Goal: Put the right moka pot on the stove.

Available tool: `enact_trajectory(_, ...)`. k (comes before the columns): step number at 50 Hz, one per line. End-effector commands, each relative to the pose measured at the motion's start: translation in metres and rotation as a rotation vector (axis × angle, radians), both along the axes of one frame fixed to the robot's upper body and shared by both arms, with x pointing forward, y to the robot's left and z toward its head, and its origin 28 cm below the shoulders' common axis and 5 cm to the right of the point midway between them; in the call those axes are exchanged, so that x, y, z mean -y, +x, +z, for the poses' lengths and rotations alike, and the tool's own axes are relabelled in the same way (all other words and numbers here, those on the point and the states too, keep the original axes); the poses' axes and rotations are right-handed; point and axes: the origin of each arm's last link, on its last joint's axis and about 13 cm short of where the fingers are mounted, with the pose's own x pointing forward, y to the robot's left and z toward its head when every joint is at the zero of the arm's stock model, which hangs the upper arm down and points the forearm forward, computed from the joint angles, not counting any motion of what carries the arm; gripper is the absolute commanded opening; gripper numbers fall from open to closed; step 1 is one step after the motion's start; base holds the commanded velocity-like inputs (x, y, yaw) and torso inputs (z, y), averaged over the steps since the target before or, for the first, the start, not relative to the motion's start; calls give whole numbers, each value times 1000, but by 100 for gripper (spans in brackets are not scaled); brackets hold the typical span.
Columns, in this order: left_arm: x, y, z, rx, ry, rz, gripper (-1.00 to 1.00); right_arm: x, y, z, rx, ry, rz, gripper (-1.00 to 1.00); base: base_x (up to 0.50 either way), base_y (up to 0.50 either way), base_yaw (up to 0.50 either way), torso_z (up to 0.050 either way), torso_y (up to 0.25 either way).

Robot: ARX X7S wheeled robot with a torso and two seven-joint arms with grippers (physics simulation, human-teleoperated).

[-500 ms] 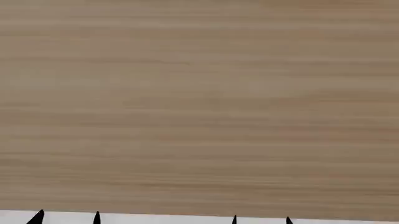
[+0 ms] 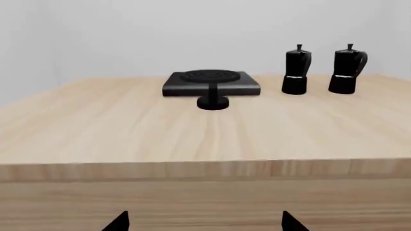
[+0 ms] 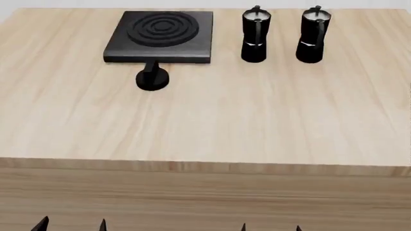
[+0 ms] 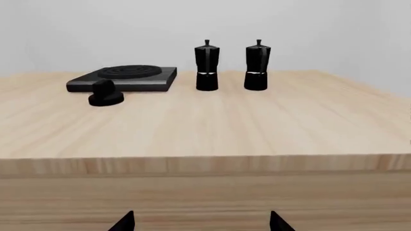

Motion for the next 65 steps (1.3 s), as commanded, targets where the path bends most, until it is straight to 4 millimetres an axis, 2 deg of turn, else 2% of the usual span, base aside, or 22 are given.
enact_trajectory(1,0,0,0,3,0,-4,100,0,0,-1,-9,-2,-4,100,0,0,0,33,72)
enact_trajectory(29,0,0,0,15,-8,-11,100,-1,1,-2,2,-21,-16,100,0,0,0,37,76)
enact_trajectory(34,-1,1,-1,-10,2,35,100,-1,0,-2,9,-32,-19,100,0,0,0,47,81)
enact_trajectory(43,-1,3,-2,-18,49,72,100,-1,1,-2,8,-31,-21,100,0,0,0,0,0)
enact_trajectory(65,-2,2,0,0,25,61,100,-1,1,-3,13,-49,-22,100,0,0,0,0,0)
